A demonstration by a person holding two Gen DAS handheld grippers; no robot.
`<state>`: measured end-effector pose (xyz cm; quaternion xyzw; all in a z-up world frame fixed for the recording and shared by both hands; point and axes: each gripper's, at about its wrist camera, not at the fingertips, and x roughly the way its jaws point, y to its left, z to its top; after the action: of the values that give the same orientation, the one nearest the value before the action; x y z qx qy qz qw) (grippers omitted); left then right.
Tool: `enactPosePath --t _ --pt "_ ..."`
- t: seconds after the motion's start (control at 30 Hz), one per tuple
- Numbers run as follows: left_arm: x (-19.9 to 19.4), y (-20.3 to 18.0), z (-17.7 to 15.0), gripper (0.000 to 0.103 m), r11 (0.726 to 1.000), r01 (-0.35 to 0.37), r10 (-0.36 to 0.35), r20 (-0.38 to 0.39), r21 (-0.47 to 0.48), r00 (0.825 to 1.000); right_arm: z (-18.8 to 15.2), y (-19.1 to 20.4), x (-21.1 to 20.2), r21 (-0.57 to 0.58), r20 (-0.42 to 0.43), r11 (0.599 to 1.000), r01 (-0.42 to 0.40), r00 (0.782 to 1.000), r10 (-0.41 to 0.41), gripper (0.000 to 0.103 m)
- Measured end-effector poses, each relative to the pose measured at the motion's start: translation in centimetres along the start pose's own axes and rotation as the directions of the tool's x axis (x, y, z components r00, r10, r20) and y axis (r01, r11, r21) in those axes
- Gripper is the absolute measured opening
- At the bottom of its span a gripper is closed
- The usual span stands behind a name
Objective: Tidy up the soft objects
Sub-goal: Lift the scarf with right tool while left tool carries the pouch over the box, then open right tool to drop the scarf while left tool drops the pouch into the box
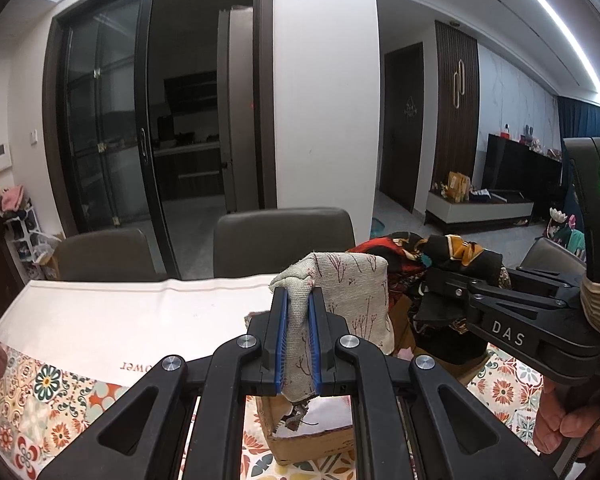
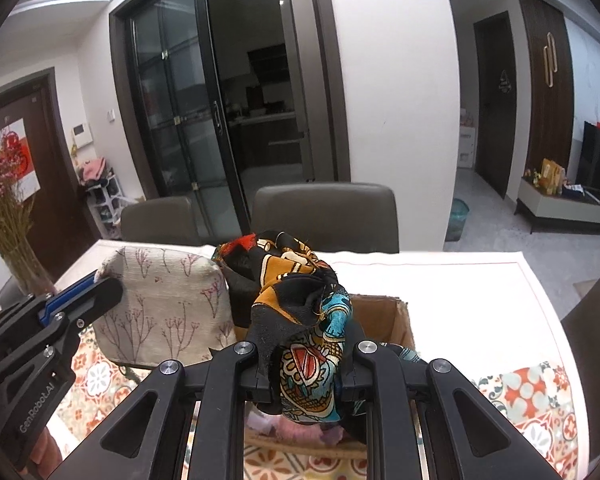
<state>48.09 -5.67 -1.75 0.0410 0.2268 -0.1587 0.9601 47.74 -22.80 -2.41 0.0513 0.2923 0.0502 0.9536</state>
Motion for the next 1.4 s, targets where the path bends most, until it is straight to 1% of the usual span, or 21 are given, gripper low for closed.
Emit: enactPosePath --t 0.3,0.53,0.7,0.73,0.77,0.8,0.83,0.87,0.93,1.0,1.07,1.17,1.4 --pt "3.6 0.0 -0.9 0.012 1.000 0.009 -0.010 -0.091 -0.007 0.996 -0.2 -0.5 4.6 -0.023 -0.125 0.999 -0.040 0.991 0.037 0.019" --pt "5.7 -0.8 -1.7 0.012 1.000 0.012 -0.008 -0.157 0.019 0.988 -1.9 -1.3 7.1 -0.015 -0.221 0.999 -0.046 0.974 0.041 0.019" --pt "7.0 -1.1 -2.3 0.013 1.000 0.027 -0.023 -0.214 0.015 0.977 -2.7 -1.7 8.0 -0.019 -0.273 0.999 -0.040 0.961 0.033 0.020" --pt "7.3 -1.2 -2.4 0.014 1.000 0.028 -0.025 -0.224 0.014 0.974 -2.9 -1.8 8.1 -0.019 -0.283 0.999 -0.039 0.959 0.032 0.022" --pt "7.5 -1.3 -2.4 0.017 0.999 0.031 -0.027 -0.234 0.013 0.972 -2.9 -1.8 8.3 -0.017 -0.299 0.999 -0.039 0.954 0.032 0.025" --pt "7.6 -1.4 -2.5 0.018 0.999 0.034 -0.030 -0.241 0.013 0.970 -2.9 -1.9 8.4 -0.013 -0.309 0.999 -0.039 0.950 0.033 0.033" --pt "7.7 -1.5 -2.6 0.024 0.999 0.030 -0.026 -0.250 0.012 0.968 -2.9 -2.0 8.4 -0.010 -0.316 0.999 -0.035 0.948 0.030 0.041" --pt "7.7 -1.5 -2.6 0.030 0.999 0.031 -0.028 -0.256 0.009 0.966 -2.9 -2.1 8.3 -0.012 -0.315 0.999 -0.029 0.949 0.024 0.044" --pt "7.5 -1.4 -2.7 0.038 1.000 0.027 -0.024 -0.255 0.007 0.967 -2.7 -2.0 8.0 -0.022 -0.309 1.000 -0.022 0.951 0.014 0.047" --pt "7.2 -1.4 -2.6 0.039 1.000 0.024 -0.020 -0.248 0.010 0.969 -2.5 -1.9 7.6 -0.029 -0.306 0.999 -0.020 0.952 0.011 0.051" --pt "6.8 -1.4 -2.5 0.045 0.999 0.031 -0.028 -0.243 0.012 0.970 -2.3 -1.8 6.9 -0.029 -0.296 0.999 -0.021 0.955 0.012 0.053" --pt "5.9 -1.4 -2.1 0.046 1.000 0.006 -0.003 -0.225 0.015 0.974 -1.9 -1.6 6.0 -0.032 -0.277 0.999 -0.006 0.961 -0.003 0.053" --pt "3.8 -1.0 -1.6 0.048 0.999 -0.043 0.043 -0.210 0.004 0.977 -1.6 -1.0 3.2 -0.025 -0.229 0.999 0.030 0.973 -0.035 0.053"
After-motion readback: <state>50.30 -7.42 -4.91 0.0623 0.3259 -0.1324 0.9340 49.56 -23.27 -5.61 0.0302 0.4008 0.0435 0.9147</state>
